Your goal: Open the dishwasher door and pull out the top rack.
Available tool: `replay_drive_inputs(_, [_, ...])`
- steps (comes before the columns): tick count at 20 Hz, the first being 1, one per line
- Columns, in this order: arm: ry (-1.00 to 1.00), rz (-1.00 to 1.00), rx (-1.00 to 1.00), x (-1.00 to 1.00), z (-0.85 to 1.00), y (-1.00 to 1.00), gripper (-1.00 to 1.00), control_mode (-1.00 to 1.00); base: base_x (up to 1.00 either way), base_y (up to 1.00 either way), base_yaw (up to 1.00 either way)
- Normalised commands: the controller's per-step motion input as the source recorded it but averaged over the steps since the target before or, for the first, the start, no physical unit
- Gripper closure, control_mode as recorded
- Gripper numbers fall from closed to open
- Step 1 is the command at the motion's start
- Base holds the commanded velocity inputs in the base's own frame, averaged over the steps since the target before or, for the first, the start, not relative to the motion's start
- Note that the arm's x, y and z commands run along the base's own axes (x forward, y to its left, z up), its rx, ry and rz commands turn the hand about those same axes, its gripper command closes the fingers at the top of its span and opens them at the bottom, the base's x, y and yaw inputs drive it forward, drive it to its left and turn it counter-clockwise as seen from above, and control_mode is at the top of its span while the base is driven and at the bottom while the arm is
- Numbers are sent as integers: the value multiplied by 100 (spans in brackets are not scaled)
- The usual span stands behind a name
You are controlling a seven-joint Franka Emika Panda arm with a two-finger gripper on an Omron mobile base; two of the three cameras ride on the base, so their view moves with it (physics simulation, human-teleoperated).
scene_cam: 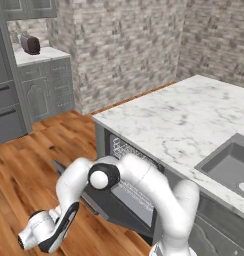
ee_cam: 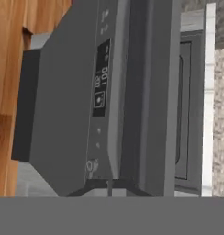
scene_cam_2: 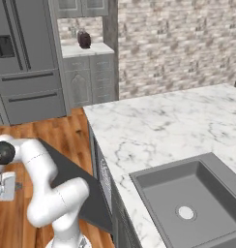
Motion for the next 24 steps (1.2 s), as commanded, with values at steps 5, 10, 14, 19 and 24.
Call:
replay_drive_inputs(5, [8,0,17,-33,79,3,-100,-100,0,0,0])
replay_drive_inputs(10, [16,0,24,-8,100,-7,-100,-100,0,0,0])
replay_drive_inputs(14, [14,-5,19,21,100,-50,-100,-100,0,0,0])
replay_drive_inputs(19, [15,-8,17,21,100,-64,-100,-100,0,0,0])
replay_drive_inputs(24, [9,-3,8,4,98,-84,-100,-100,0,0,0])
